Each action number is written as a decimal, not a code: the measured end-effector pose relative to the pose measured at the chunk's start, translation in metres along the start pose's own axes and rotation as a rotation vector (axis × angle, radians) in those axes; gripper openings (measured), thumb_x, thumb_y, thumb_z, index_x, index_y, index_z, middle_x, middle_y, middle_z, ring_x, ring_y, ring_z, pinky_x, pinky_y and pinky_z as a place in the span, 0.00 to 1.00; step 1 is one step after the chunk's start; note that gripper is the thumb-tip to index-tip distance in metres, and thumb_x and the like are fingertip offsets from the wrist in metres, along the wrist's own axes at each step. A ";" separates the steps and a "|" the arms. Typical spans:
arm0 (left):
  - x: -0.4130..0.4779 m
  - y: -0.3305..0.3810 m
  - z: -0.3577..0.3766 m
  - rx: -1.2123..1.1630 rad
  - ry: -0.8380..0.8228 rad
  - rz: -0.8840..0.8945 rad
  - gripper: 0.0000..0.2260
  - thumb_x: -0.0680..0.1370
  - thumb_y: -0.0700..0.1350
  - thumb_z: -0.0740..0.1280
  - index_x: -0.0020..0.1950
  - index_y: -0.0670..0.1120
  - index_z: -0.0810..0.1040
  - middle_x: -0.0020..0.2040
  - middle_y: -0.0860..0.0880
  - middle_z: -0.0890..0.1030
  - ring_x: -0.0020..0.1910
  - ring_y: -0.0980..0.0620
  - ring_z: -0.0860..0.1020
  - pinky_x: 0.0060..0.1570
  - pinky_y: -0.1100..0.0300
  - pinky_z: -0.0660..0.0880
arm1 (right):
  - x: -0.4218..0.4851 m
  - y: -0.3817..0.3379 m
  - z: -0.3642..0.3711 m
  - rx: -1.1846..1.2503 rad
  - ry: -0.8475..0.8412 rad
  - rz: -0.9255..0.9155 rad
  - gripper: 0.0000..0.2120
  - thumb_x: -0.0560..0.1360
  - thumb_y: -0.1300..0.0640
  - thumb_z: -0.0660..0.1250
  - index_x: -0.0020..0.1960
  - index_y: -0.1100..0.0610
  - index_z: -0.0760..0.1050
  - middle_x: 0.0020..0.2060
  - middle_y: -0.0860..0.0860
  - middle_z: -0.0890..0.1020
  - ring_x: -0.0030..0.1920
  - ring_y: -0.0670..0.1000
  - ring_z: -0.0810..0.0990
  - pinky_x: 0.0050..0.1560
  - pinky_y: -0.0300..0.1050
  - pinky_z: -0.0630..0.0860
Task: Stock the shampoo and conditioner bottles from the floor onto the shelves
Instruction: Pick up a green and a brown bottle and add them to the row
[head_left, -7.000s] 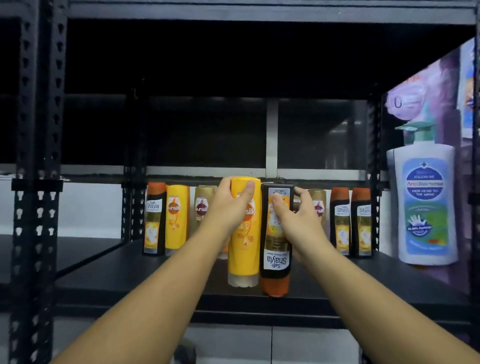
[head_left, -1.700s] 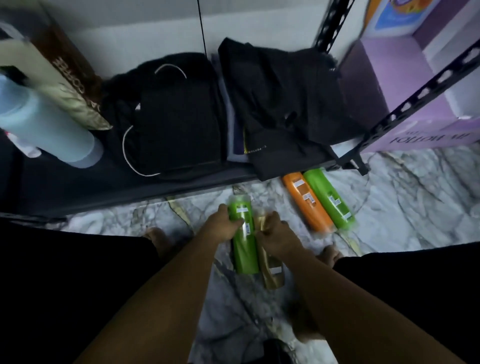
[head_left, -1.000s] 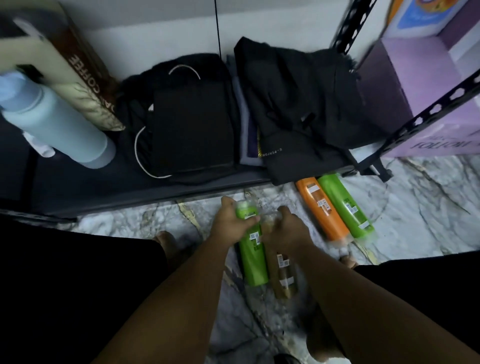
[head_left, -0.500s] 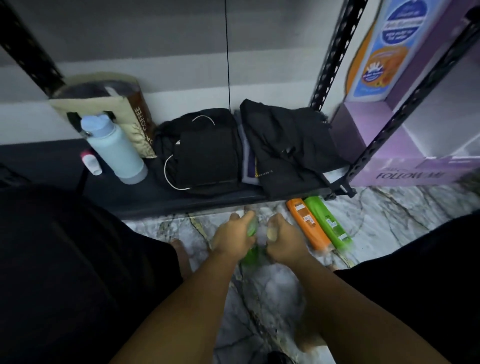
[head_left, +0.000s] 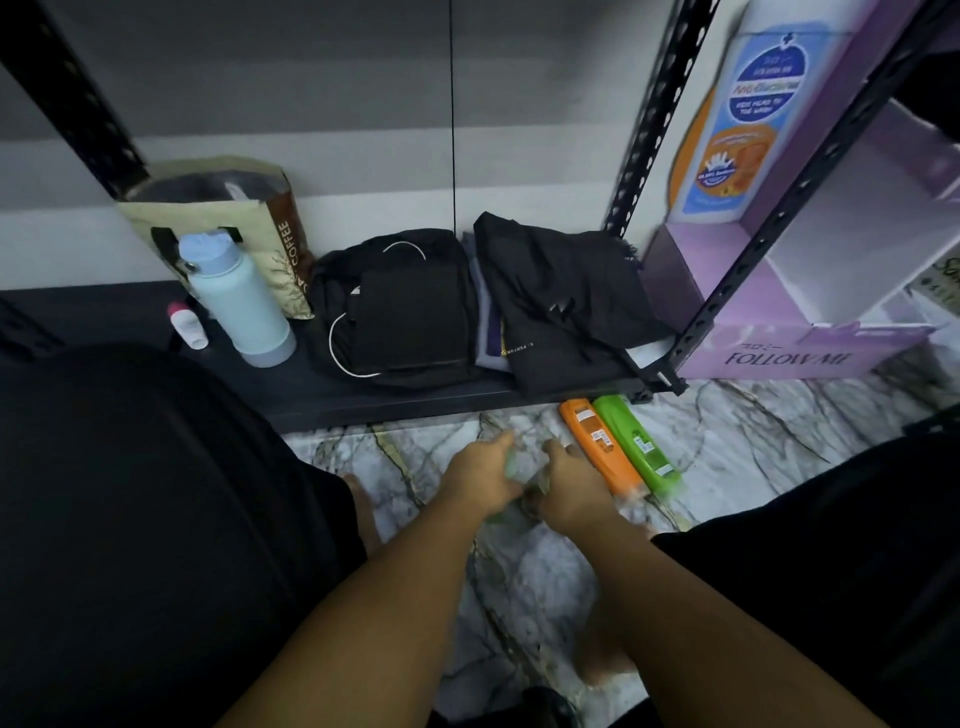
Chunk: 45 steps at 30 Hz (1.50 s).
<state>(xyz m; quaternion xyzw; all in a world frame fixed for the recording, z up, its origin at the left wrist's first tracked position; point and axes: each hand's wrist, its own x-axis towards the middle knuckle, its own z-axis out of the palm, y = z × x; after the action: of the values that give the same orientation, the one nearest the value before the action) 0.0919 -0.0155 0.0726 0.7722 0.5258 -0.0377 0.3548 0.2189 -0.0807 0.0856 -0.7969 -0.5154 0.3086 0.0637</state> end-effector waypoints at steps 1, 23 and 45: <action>0.000 0.001 -0.001 -0.014 0.006 -0.032 0.31 0.74 0.51 0.76 0.73 0.50 0.68 0.60 0.43 0.79 0.57 0.42 0.79 0.51 0.55 0.76 | -0.001 -0.001 -0.001 -0.033 0.008 0.033 0.31 0.75 0.59 0.72 0.74 0.57 0.64 0.67 0.58 0.69 0.64 0.61 0.76 0.55 0.49 0.74; -0.004 -0.010 -0.002 0.121 0.120 -0.032 0.23 0.75 0.51 0.76 0.64 0.52 0.68 0.58 0.46 0.80 0.58 0.42 0.79 0.51 0.51 0.76 | 0.012 0.010 0.002 -0.002 0.036 0.035 0.28 0.73 0.63 0.71 0.71 0.55 0.65 0.61 0.57 0.78 0.61 0.60 0.78 0.58 0.53 0.77; -0.051 0.104 -0.199 -0.968 0.695 0.491 0.14 0.80 0.54 0.71 0.65 0.57 0.77 0.56 0.59 0.84 0.56 0.61 0.82 0.57 0.55 0.79 | -0.032 -0.117 -0.203 1.318 0.588 -0.530 0.17 0.77 0.57 0.73 0.65 0.55 0.74 0.55 0.50 0.85 0.56 0.49 0.84 0.54 0.46 0.80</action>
<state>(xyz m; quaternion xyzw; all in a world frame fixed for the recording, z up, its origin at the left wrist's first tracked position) 0.0935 0.0408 0.2961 0.5898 0.3755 0.5385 0.4703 0.2311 -0.0106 0.3112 -0.4932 -0.3606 0.3017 0.7319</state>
